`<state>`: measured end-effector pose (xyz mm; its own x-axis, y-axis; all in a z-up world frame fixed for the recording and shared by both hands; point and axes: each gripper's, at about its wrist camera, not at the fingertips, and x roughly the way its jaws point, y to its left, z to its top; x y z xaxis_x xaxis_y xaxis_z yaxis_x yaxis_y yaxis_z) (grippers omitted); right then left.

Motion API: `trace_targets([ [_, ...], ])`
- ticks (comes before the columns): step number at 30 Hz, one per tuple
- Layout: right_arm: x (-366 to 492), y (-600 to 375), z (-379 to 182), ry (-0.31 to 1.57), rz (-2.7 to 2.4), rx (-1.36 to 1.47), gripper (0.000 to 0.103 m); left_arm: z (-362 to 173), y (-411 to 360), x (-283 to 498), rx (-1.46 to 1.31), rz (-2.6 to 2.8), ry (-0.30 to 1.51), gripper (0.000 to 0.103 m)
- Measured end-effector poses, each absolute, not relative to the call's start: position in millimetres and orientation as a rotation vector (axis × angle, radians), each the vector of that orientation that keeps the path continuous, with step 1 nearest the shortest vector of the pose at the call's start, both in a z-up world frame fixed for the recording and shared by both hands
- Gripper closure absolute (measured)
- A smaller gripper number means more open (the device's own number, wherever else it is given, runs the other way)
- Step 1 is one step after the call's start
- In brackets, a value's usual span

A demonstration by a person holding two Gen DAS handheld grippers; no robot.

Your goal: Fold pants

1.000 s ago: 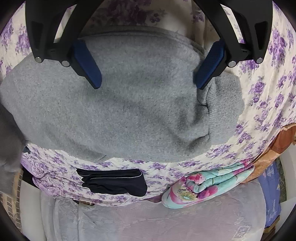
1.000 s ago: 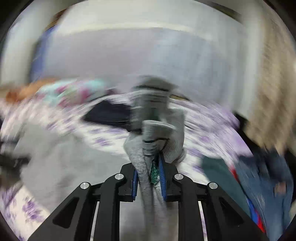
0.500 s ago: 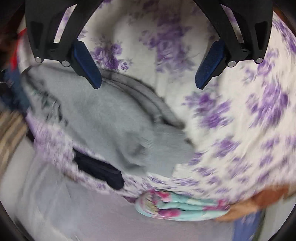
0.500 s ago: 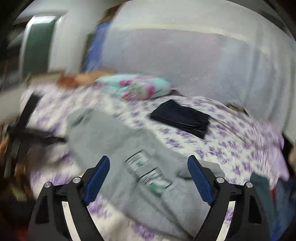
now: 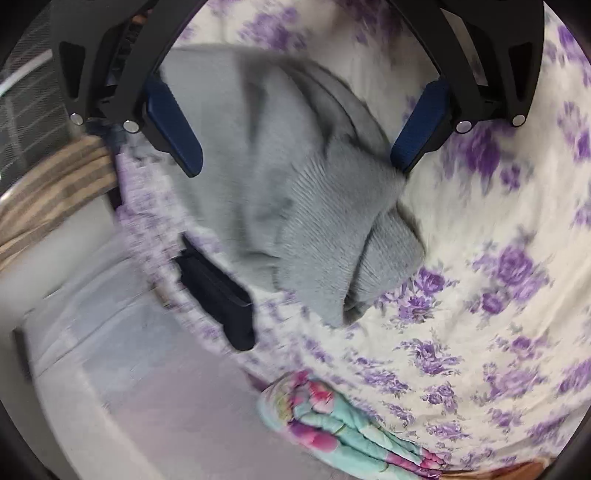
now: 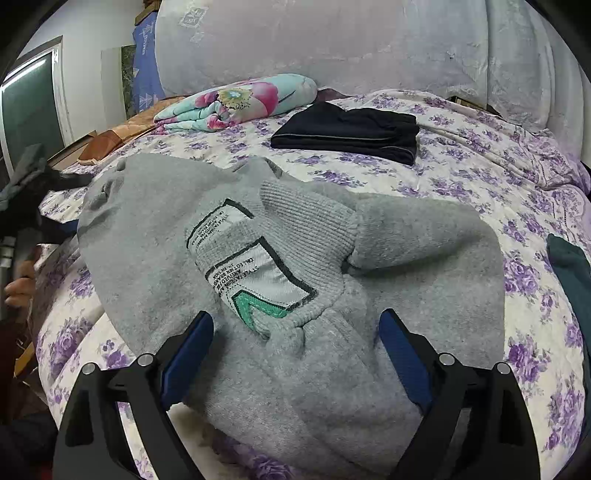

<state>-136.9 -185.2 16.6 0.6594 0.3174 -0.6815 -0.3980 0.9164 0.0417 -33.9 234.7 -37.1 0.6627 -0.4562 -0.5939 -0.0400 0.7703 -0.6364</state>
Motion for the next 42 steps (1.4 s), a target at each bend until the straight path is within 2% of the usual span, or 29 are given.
trace_targets([
  [5,-151,-188,15,0.742,0.420,-0.083,0.010,-36,236,-23,-0.695,-0.231,0.845,0.004],
  [8,-155,-196,20,0.703,0.395,-0.049,0.011,-31,243,-27,-0.794,-0.304,0.759,0.005],
  [9,-158,-202,24,0.677,0.381,-0.029,0.011,-26,241,-30,-0.782,-0.321,0.730,0.011],
  [10,-163,-210,31,0.635,0.359,0.001,0.011,-22,238,-34,-0.754,-0.317,0.712,0.025],
  [12,-168,-220,40,0.580,0.294,0.019,0.011,-5,221,-39,-0.576,-0.264,0.673,0.046],
  [13,-167,-223,41,0.572,0.243,0.005,0.011,-1,216,-40,-0.527,-0.254,0.664,0.048],
  [15,-157,-224,31,0.636,0.211,-0.021,0.010,1,205,-37,-0.430,-0.238,0.682,0.046],
  [17,-145,-229,18,0.714,0.242,0.023,0.010,-15,210,-30,-0.480,-0.220,0.743,0.022],
  [18,-146,-233,20,0.705,0.254,0.049,0.010,-24,215,-29,-0.537,-0.216,0.758,0.005],
  [20,-146,-237,19,0.702,0.267,0.072,0.010,-42,228,-33,-0.665,-0.196,0.744,0.005],
  [23,-146,-237,18,0.702,0.265,0.067,0.010,-40,229,-30,-0.718,-0.233,0.705,0.005],
  [24,-146,-238,18,0.702,0.265,0.066,0.010,-39,232,-29,-0.765,-0.253,0.687,0.018],
  [25,-146,-238,18,0.701,0.267,0.070,0.010,-38,234,-27,-0.796,-0.270,0.679,0.050],
  [26,-146,-238,18,0.701,0.268,0.073,0.010,-34,237,-27,-0.818,-0.280,0.671,0.063],
  [27,-146,-237,17,0.702,0.269,0.075,0.010,-29,237,-29,-0.804,-0.280,0.659,0.067],
  [34,-154,-240,26,0.670,0.272,0.078,0.010,47,172,-68,-0.418,-0.266,0.517,0.072],
  [38,-177,-277,53,0.526,0.147,0.060,0.010,108,86,-121,-0.097,-0.382,0.378,0.072],
  [42,-183,-335,52,0.526,0.035,0.195,0.010,123,-21,-152,0.124,-0.556,0.343,0.070],
])
